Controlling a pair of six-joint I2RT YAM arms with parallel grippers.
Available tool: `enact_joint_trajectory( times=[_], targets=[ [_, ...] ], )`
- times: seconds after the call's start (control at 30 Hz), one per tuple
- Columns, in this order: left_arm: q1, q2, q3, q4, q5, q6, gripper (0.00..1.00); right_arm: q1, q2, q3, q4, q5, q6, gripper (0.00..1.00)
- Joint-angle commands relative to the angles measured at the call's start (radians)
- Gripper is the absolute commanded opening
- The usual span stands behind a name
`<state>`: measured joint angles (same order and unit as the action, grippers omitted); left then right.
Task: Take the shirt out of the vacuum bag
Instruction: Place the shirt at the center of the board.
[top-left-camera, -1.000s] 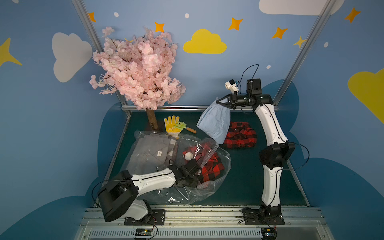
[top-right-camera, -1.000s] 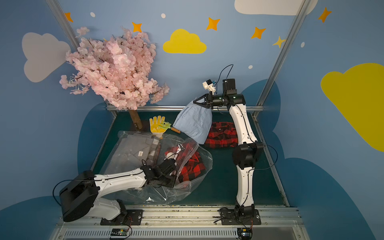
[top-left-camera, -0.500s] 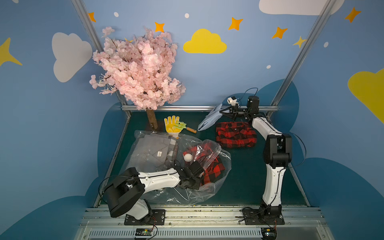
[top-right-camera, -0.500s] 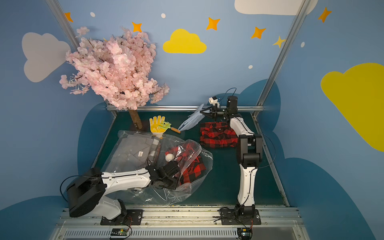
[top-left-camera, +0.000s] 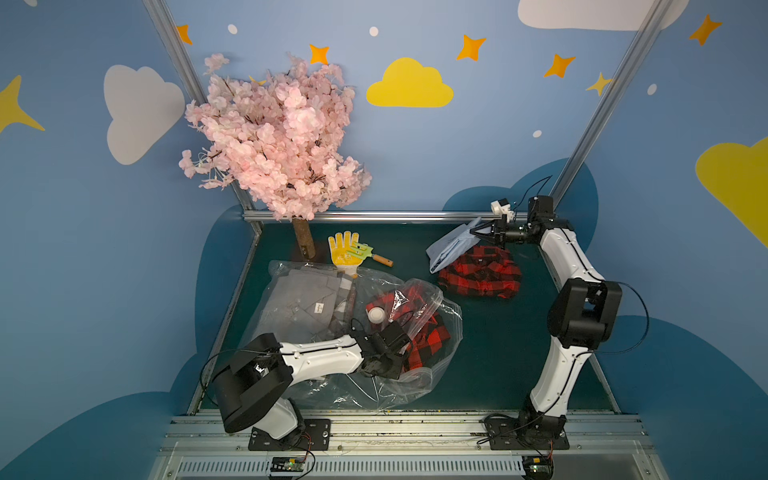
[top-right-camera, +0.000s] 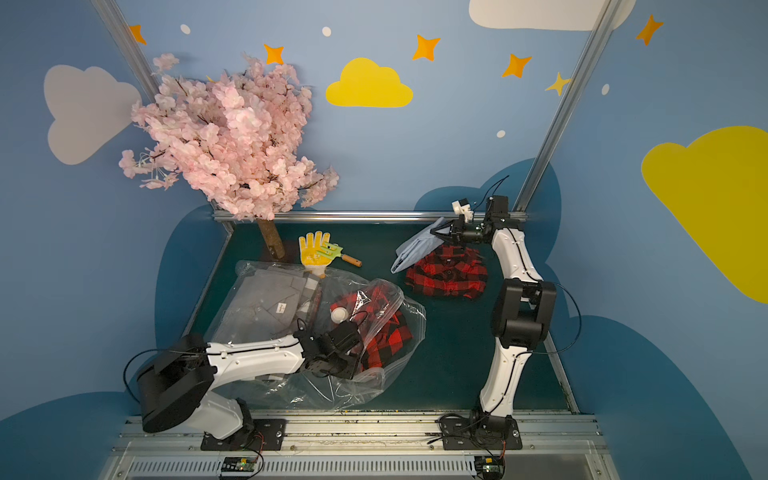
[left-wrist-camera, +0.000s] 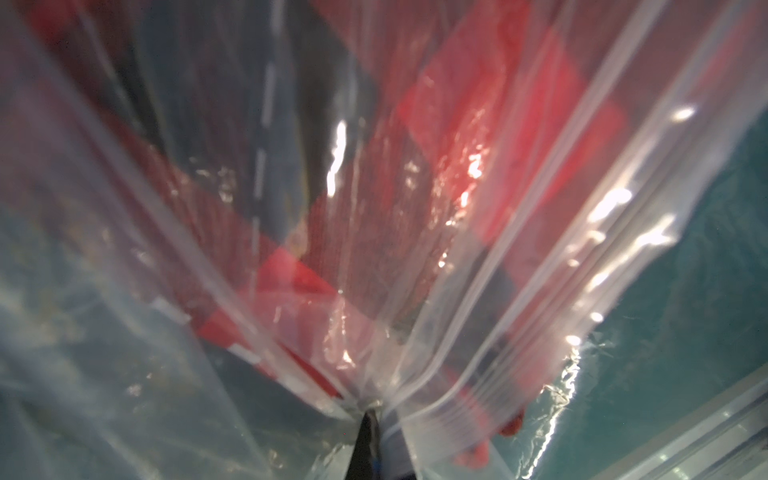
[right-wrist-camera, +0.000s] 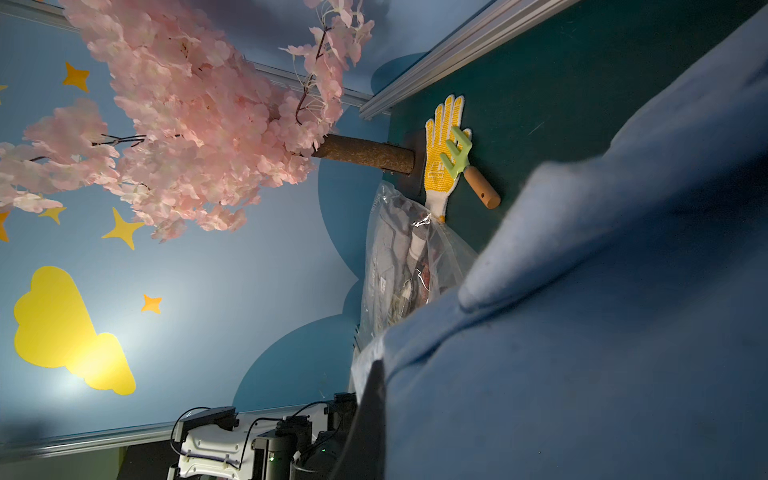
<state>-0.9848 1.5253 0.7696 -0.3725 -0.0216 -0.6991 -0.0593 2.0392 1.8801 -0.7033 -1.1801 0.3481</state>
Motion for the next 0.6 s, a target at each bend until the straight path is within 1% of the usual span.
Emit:
enact_joint_trajectory(
  times=[0.0, 0.03, 0.13, 0.3, 0.4, 0.43, 0.5, 0.57],
  targets=[
    [-0.011, 0.010, -0.001, -0.039, 0.033, 0.019, 0.04, -0.019, 0.026, 0.057, -0.175, 0.062, -0.116, 0.00],
    [-0.011, 0.011, -0.001, -0.039, 0.033, 0.021, 0.04, -0.019, 0.042, 0.091, -0.228, 0.088, -0.151, 0.00],
    [-0.011, 0.012, -0.001, -0.038, 0.032, 0.024, 0.04, -0.022, 0.084, 0.140, -0.345, 0.180, -0.193, 0.00],
    [-0.011, 0.006, -0.009, -0.031, 0.034, 0.024, 0.04, -0.053, 0.079, 0.064, -0.366, 0.248, -0.213, 0.00],
    [-0.011, 0.007, -0.008, -0.029, 0.037, 0.032, 0.04, -0.072, 0.085, 0.034, -0.378, 0.325, -0.220, 0.00],
    [-0.010, 0.007, -0.007, -0.028, 0.038, 0.033, 0.04, -0.080, 0.089, 0.035, -0.393, 0.358, -0.226, 0.01],
    [-0.011, 0.007, -0.010, -0.027, 0.040, 0.036, 0.04, -0.095, 0.096, 0.032, -0.404, 0.410, -0.222, 0.12],
    [-0.011, 0.006, -0.009, -0.022, 0.041, 0.037, 0.04, -0.107, 0.091, 0.012, -0.393, 0.488, -0.199, 0.31]
  ],
)
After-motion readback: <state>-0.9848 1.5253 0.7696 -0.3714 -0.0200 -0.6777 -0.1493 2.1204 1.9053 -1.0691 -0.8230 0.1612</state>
